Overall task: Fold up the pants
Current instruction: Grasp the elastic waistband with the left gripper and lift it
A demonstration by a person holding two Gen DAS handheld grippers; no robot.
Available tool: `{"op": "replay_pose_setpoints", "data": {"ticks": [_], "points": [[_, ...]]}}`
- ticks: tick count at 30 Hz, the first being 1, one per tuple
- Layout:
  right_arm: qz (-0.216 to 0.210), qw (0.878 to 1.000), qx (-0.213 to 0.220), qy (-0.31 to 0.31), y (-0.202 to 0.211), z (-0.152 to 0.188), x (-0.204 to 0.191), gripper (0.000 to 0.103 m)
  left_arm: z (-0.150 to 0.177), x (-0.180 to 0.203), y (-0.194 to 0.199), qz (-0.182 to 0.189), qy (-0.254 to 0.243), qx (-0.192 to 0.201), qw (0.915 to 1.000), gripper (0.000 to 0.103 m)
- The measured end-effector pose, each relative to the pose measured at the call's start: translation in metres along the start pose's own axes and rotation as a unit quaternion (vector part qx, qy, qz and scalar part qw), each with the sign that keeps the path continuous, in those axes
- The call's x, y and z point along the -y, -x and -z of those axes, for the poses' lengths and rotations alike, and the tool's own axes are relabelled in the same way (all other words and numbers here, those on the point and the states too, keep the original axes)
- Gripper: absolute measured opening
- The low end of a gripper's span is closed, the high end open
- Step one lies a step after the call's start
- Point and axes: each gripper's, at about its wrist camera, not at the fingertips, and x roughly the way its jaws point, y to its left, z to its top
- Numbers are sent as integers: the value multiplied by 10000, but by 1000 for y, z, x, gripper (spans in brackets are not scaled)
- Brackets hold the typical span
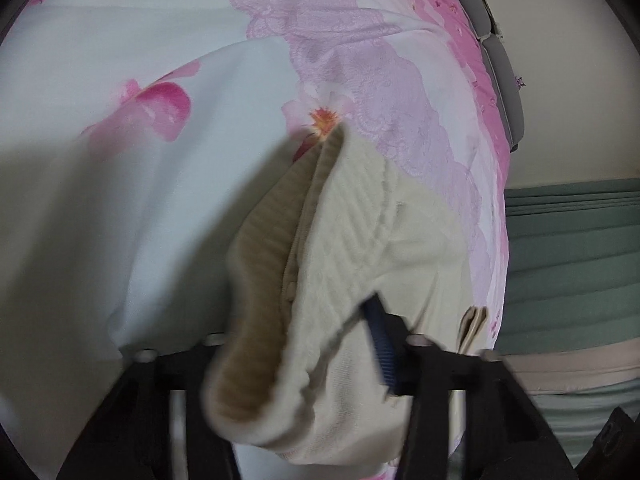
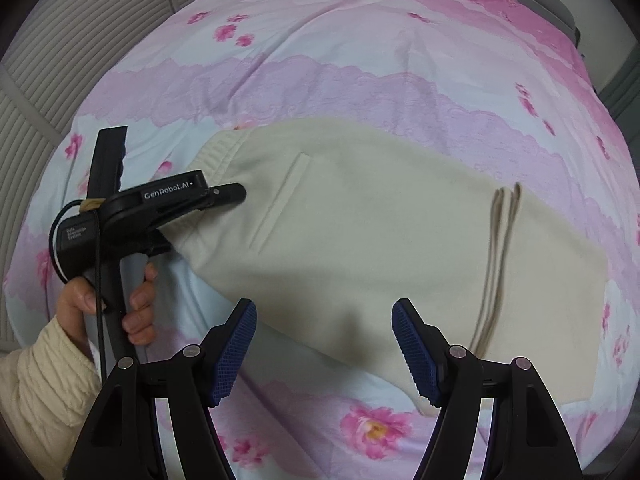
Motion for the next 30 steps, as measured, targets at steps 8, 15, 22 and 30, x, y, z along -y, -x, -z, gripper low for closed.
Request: {"op": "replay_pose_setpoints", "data": {"ticks": [8, 15, 22, 30], "points": [[42, 9992, 260, -300, 18, 0, 28, 71, 11, 64, 44, -466, -954, 305, 9939, 24], [-61, 9962, 592, -636, 50, 10, 59, 71, 44, 149, 76, -842, -2216, 648, 9693, 23], [-169, 9888, 1067, -1031, 97, 42, 107, 71, 91, 245, 92, -582, -3011, 797, 9485, 23], [-100, 9775, 1569, -1407, 143, 99, 202, 71, 165, 346, 55, -668, -3629, 769, 9263, 22]]}}
